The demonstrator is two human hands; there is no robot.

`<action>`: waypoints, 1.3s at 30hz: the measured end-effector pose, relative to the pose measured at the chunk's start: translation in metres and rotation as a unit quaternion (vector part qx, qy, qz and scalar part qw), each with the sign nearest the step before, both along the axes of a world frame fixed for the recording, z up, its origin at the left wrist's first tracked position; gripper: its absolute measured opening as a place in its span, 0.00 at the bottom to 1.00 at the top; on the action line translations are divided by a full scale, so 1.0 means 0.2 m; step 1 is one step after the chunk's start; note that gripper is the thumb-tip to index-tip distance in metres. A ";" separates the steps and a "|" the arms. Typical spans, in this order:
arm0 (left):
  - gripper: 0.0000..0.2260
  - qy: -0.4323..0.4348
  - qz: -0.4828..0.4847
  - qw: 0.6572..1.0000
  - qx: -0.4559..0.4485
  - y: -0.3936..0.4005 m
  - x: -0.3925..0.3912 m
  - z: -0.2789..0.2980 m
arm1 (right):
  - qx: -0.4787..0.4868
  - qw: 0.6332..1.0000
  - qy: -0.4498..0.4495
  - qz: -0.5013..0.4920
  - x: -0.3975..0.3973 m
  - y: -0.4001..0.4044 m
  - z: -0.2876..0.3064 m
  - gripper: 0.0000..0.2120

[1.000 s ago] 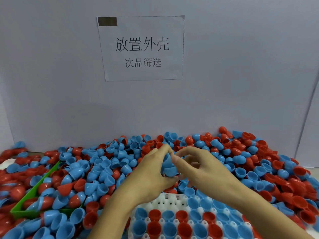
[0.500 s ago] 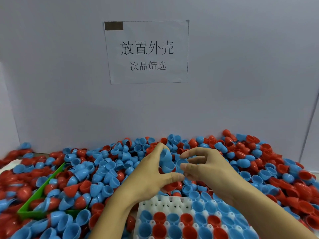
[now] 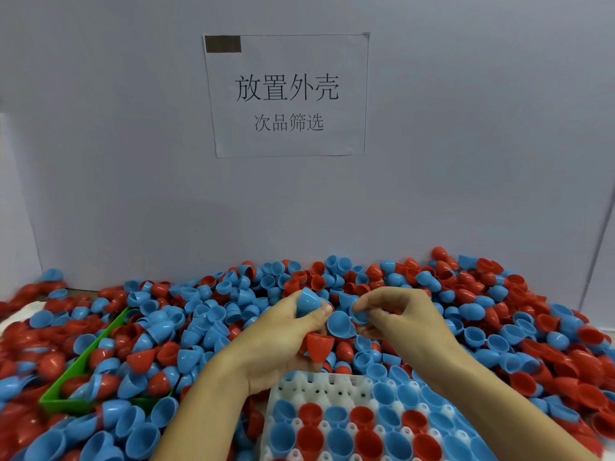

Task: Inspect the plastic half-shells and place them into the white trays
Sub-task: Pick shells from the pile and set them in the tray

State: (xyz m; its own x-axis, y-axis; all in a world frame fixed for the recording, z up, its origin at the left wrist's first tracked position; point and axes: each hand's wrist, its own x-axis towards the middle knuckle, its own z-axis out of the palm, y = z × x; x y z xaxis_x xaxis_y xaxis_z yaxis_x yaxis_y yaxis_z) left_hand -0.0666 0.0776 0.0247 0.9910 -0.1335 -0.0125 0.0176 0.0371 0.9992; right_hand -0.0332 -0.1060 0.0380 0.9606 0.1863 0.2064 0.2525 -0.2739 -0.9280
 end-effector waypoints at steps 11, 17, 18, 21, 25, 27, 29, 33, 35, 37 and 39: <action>0.05 0.011 -0.027 1.000 -0.012 -0.02 0.00 -0.01 | -0.126 0.991 -0.009 0.037 0.01 0.02 -0.06 0.09; 0.03 0.020 0.027 0.999 -0.003 0.02 0.01 -0.01 | -0.250 0.967 -0.050 0.019 0.07 -0.01 -0.08 0.06; 0.03 0.024 0.052 0.998 0.000 0.04 0.02 -0.01 | -0.294 0.953 -0.065 0.032 0.09 -0.02 -0.08 0.06; 0.05 0.036 0.127 0.991 -0.012 0.07 0.05 -0.01 | -0.427 0.894 -0.105 0.085 0.11 -0.04 -0.09 0.05; 0.07 0.059 0.154 0.983 -0.077 0.08 0.05 0.00 | -0.549 0.818 -0.141 0.098 0.09 0.00 -0.17 0.07; 0.12 0.060 0.130 0.984 -0.110 0.08 0.05 0.01 | -0.582 0.792 -0.154 0.102 0.07 0.04 -0.19 0.08; 0.11 0.054 0.115 0.984 -0.124 0.08 0.04 0.02 | -0.598 0.779 -0.160 0.097 0.06 0.07 -0.19 0.08; 0.13 0.053 0.143 0.987 -0.059 0.06 0.04 0.01 | -0.601 0.779 -0.149 0.099 0.06 0.08 -0.17 0.06; 0.14 0.025 0.143 0.989 0.016 0.06 0.05 0.00 | -0.600 0.780 -0.143 0.107 0.06 0.07 -0.17 0.07; 0.16 -0.018 0.136 0.988 0.067 0.05 0.06 -0.01 | -0.598 0.782 -0.140 0.111 0.06 0.04 -0.16 0.09; 0.17 -0.057 0.138 0.984 0.099 0.05 0.06 -0.02 | -0.583 0.793 -0.138 0.110 0.06 0.02 -0.13 0.09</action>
State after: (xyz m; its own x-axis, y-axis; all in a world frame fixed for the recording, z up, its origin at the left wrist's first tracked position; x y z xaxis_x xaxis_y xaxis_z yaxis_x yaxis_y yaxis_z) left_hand -0.0555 0.0876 0.0206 0.9858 0.1341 0.1012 -0.0777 -0.1698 0.9824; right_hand -0.0215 -0.1017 0.0113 0.8268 0.5616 -0.0331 0.5624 -0.8266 0.0218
